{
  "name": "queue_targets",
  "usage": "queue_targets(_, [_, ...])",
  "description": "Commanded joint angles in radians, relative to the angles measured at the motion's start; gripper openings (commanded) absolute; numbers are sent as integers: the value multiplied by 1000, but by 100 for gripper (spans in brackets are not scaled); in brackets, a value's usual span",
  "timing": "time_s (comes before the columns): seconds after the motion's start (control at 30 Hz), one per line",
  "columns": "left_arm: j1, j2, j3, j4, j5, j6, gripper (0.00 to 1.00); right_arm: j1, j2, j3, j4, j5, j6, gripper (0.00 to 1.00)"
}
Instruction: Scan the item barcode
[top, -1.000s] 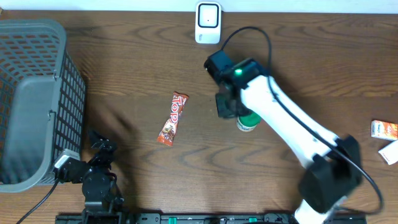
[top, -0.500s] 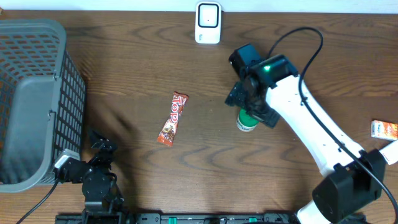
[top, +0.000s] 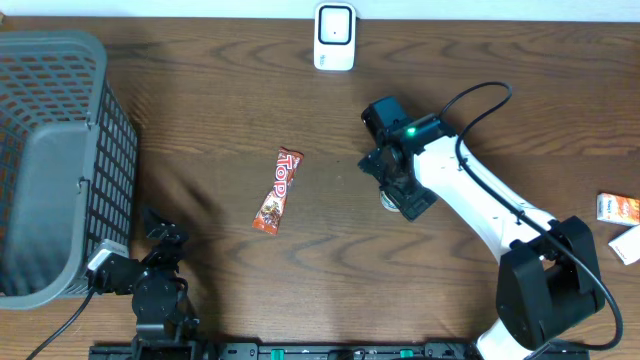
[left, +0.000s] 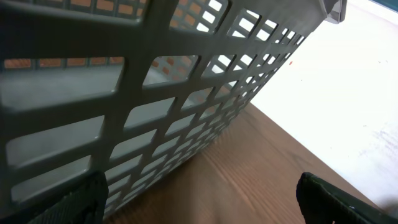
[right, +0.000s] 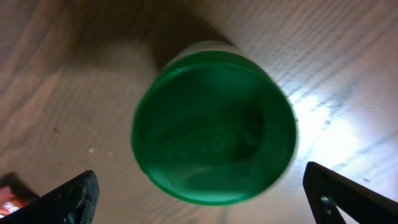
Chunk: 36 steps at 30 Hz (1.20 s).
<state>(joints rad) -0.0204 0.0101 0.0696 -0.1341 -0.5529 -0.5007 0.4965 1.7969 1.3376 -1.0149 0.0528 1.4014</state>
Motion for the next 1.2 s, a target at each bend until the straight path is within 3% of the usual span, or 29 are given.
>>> queue_targets(0.0, [3,-6,-18,-22,-16,2,97,-1,51,-13,11,17,34,99])
queue_targets(0.23, [3,-6,-18,-22,-16,2,97,-9,130,-13,10,16,29,89])
queue_targets(0.47, [3,-6,-18,-22,-16,2,97,-19,130,-13,21,17,-58,55])
queue_targets(0.6, [3,-6,-18,-22,-16,2,97,-19,130,-13,45,17,-206,43])
queue_targets(0.7, [3,-6,-18,-22,-16,2,97,-19,129,-8,85,-20,-434,35])
queue_targets(0.8, [3,-6,-18,-22,-16,2,97,-19,129,-2,126,-93,-657,34])
queue_targets(1.03, [3,-6,-18,-22,-16,2,97,-18,129,18,142,-245,-1258,44])
queue_targets(1.17, [3,-6,-18,-22,-16,2,97,-18,129,18,128,-229,-1356,55])
